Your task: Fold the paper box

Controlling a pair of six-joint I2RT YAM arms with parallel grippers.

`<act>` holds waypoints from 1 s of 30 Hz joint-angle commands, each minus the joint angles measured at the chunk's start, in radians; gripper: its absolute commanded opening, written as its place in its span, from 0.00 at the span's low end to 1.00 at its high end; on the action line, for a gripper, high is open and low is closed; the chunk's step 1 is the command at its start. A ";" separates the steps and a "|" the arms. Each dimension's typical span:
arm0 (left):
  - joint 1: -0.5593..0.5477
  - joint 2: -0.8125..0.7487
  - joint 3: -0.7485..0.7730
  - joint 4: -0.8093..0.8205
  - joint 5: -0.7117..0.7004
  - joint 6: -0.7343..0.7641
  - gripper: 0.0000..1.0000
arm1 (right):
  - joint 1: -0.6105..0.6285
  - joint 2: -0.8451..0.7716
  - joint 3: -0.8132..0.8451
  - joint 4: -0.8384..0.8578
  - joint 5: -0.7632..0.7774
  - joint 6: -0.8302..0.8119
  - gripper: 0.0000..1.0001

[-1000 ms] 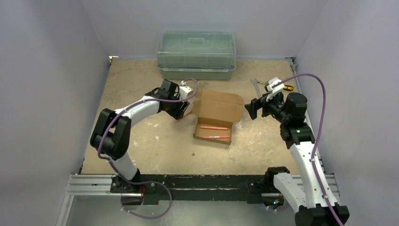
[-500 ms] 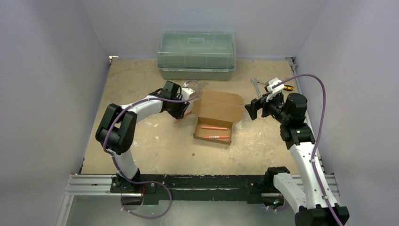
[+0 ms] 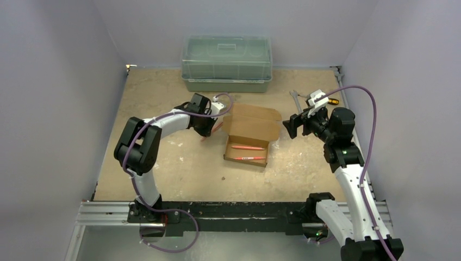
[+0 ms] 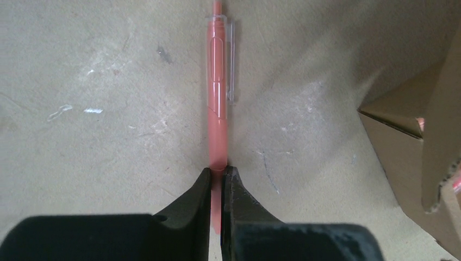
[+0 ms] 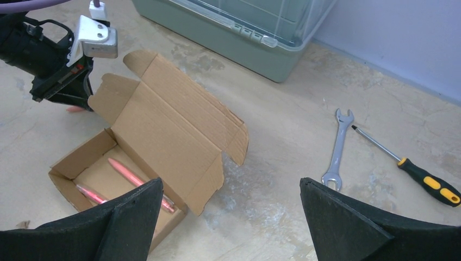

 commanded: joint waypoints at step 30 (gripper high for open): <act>-0.373 -0.498 -0.177 0.247 0.097 0.114 0.00 | -0.008 -0.008 -0.003 -0.011 -0.033 -0.072 0.99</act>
